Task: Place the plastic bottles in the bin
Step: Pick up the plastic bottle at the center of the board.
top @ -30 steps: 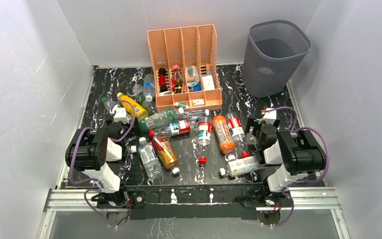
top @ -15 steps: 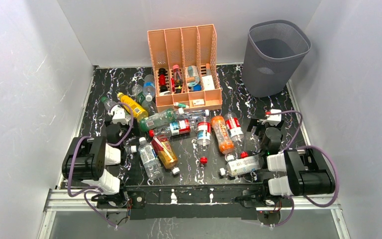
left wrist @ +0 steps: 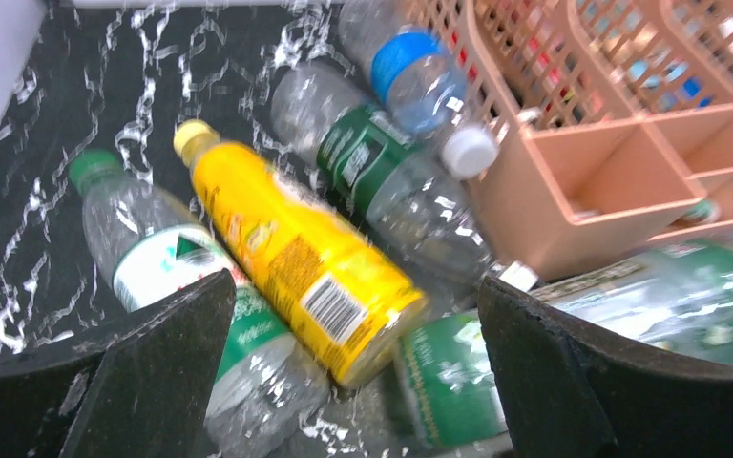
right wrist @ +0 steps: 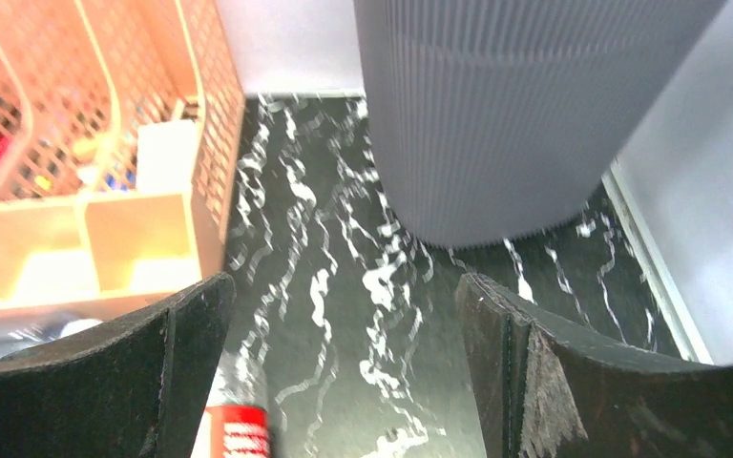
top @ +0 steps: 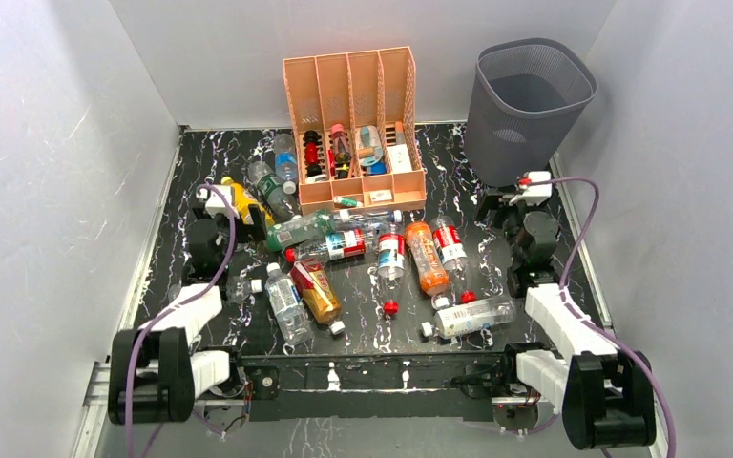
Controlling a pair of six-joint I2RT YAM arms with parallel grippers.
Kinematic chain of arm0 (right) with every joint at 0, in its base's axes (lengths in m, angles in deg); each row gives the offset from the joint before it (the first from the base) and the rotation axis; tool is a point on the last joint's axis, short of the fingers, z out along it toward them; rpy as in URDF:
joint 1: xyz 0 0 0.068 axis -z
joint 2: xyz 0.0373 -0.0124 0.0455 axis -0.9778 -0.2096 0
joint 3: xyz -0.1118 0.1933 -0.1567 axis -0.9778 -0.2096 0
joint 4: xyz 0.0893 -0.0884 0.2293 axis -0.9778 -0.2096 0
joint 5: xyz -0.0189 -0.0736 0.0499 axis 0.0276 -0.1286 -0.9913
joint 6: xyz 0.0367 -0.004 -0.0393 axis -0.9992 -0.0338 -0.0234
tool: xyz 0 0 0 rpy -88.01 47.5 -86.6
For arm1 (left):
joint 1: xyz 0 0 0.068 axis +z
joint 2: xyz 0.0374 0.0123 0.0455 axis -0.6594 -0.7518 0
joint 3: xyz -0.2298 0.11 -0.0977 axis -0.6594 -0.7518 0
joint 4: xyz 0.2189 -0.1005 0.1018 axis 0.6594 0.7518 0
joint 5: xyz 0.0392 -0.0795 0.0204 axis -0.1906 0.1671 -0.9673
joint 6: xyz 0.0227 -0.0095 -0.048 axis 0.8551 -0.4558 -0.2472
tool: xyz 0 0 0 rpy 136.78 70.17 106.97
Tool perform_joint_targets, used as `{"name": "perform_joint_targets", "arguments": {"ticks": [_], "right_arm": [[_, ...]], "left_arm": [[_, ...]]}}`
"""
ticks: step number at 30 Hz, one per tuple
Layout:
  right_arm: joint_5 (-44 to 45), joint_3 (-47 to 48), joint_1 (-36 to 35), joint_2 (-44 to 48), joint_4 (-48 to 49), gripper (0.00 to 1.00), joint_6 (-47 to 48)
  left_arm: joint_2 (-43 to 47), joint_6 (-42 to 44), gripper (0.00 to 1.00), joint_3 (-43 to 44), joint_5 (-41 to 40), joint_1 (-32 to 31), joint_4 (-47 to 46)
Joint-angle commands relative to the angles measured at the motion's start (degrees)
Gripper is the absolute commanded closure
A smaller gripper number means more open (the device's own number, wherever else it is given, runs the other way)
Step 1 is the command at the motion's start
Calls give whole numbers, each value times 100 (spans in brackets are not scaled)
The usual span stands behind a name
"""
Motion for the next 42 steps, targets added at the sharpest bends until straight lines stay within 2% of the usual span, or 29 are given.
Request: {"name": "perform_joint_targets", "arguments": {"ticks": [1,7,12,14,15,16,17,19,21,22,23,24,26,30,33,34,36,38,40,41,42], "right_arm": [[-514,848,13,448,-1051,2,-490],[-998,1656,13,705,-1824,2,-1439],[-1597,2909,13,478,-3365,2,-1907],[-1817,3813,9,212,-4308,2,-2047],[-2114,4237,14,222,-4646,2,-2115],[-2227,4333,13,297,-4656,2,-2165],[-2450,4671,13,370,-4741,2,-2272],[-2755,5327,18,133,-5138,2,-2288],[-3385,6344,19,-351,-5380,2,-2288],[-3720,6495,13,-491,-5161,2,-2288],[-4069,6410,15,-625,-5017,2,-2288],[-4064,6276,16,-635,-4998,2,-2288],[-4372,5906,13,-609,-4814,2,-2288],[-5579,4899,15,-610,-3515,2,-2288],[-6100,4552,41,-818,-3513,2,-2288],[-6425,4417,66,-938,-3203,2,-2288],[-7004,3854,124,-1182,-2316,2,-2288],[-7424,3257,222,-1466,-1234,2,-2288],[-7487,2529,267,-1624,854,2,-2288],[-7481,2307,278,-1694,1543,2,-2288],[-7518,2230,277,-1741,1693,2,-2288]], "left_arm": [[871,-271,2,529,486,-19,1003],[1658,-598,2,1586,821,-32,2453],[1985,-1213,2,2602,924,-33,3566],[2040,-1803,2,3349,786,-29,4349],[2018,-2205,2,3829,1028,-26,4724],[1986,-2477,2,4149,1149,-32,4962],[1819,-2887,2,4865,1244,-27,5612],[1431,-3010,2,6117,1467,-27,6515],[1188,-3167,2,7047,2207,-30,6515],[1246,-3230,2,7086,2620,-30,6061],[1438,-3613,2,6766,2752,-29,5476],[1607,-3893,2,6348,2875,-29,4911],[1745,-4316,2,5743,3106,-31,4389],[2089,-5002,2,4731,2700,-33,4523],[2124,-5084,2,4402,2460,-32,5035],[2037,-4918,2,4474,2467,-31,5307],[1876,-4528,2,4572,2895,-32,5558],[1959,-4409,2,4295,3129,-25,5349],[2184,-4819,2,3715,3174,-33,4767],[2245,-5072,2,3434,3226,-30,4499],[2213,-5316,2,3154,3414,-25,4132]]}}
